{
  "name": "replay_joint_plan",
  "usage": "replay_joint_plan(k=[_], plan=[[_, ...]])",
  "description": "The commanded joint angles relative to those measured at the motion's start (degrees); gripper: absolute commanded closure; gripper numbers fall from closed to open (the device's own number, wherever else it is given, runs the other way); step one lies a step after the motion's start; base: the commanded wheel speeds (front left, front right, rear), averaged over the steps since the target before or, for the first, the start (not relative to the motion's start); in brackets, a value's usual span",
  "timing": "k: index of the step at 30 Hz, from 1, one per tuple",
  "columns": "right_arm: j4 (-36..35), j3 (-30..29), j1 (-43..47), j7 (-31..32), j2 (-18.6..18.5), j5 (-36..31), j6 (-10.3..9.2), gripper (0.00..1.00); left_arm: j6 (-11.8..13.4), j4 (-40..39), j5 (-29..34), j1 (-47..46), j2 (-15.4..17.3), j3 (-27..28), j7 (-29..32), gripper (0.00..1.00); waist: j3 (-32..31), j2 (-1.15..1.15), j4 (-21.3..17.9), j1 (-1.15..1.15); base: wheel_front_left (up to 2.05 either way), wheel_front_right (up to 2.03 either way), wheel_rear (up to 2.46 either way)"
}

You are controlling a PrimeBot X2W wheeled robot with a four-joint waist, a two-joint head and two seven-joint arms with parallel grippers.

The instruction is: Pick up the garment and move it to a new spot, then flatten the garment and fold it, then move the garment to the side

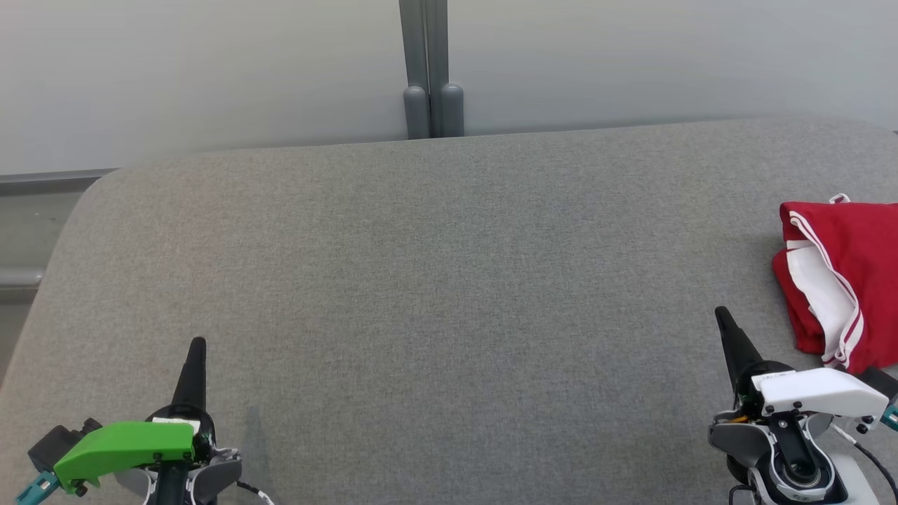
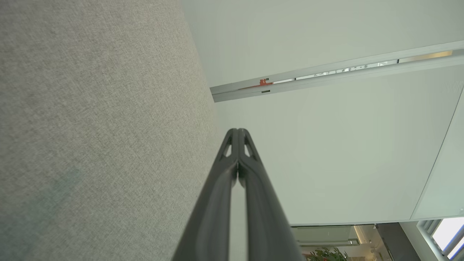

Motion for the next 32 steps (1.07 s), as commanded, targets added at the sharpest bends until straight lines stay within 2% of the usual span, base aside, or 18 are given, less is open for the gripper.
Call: replay_joint_plan(k=[1, 25, 32], plan=[[-0.7, -0.3, 0.5, 0.4, -0.3, 1.4, 0.03, 1.0, -0.3, -0.5, -1.2, -1.0, 0.4, 0.3, 0.3, 1.0, 0.0, 0.0, 0.0, 0.0, 0.0, 0.0, 0.0], [-2.8, -1.3, 1.5, 2.9, -0.3, 11.1, 0.02, 1.0, -1.7, -1.9, -10.7, -1.3, 0.5, 1.6, 2.8, 1.0, -0.2, 0.0, -0.1, 0.0, 0.0, 0.0, 0.0], [-2.8, -1.3, 1.4, 3.0, -0.3, 11.2, 0.02, 1.0, -1.7, -1.8, -10.6, -1.2, 0.5, 1.6, 3.0, 1.0, -0.2, 0.0, -0.1, 0.0, 0.0, 0.0, 0.0]])
